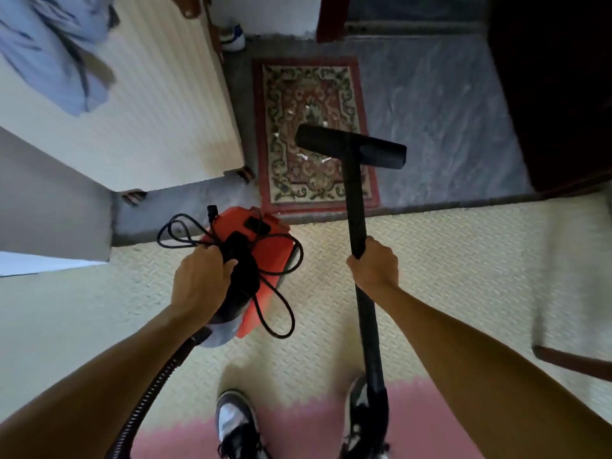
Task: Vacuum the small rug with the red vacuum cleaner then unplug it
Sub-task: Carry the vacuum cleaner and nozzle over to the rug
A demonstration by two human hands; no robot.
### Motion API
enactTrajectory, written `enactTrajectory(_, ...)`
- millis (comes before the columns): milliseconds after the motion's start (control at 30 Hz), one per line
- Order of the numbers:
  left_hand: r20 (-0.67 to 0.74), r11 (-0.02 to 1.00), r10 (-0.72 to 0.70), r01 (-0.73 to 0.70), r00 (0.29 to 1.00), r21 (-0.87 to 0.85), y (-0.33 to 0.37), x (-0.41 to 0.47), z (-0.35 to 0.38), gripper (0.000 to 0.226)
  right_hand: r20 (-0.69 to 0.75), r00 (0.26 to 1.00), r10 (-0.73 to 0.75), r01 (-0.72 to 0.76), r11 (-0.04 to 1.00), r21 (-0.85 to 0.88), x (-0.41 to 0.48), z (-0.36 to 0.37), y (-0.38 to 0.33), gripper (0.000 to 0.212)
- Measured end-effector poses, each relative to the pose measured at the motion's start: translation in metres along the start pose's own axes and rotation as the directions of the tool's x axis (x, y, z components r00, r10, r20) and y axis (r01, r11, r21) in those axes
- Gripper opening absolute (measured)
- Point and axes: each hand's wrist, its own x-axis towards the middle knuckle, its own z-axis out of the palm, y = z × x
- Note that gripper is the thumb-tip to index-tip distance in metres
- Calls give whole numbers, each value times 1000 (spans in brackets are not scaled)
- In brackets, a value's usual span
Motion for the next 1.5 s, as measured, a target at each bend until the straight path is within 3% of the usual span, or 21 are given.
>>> enactTrajectory(500, 20, 937, -346, 346, 938, -34, 44, 76, 72, 25, 194, 981, -9, 19, 999, -49, 157, 46, 48, 37)
enactTrajectory(900, -41, 940, -340, 338, 940, -43, 65, 127, 125, 29, 266, 964, 4, 33, 991, -133, 217, 108, 49, 33)
enactTrajectory(1067, -43, 915, -399, 396, 916, -73, 66, 121, 140, 27, 312, 950, 32, 50, 967, -251, 226, 122, 53, 33)
enactTrajectory(1233, -21, 898, -434, 431, 901, -87, 71, 125, 138, 27, 365, 926, 98, 1, 965, -261, 218, 126, 54, 36)
enactTrajectory(1367, 35, 867, -471, 470, 881, -166, 78, 123, 133, 26, 364, 931, -2, 59, 988, -145, 191, 108, 42, 53)
enactTrajectory(1500, 158, 863, -442, 467, 883, -192, 72, 112, 124, 15, 149, 968, -200, 173, 969, 178, 153, 89, 14, 41)
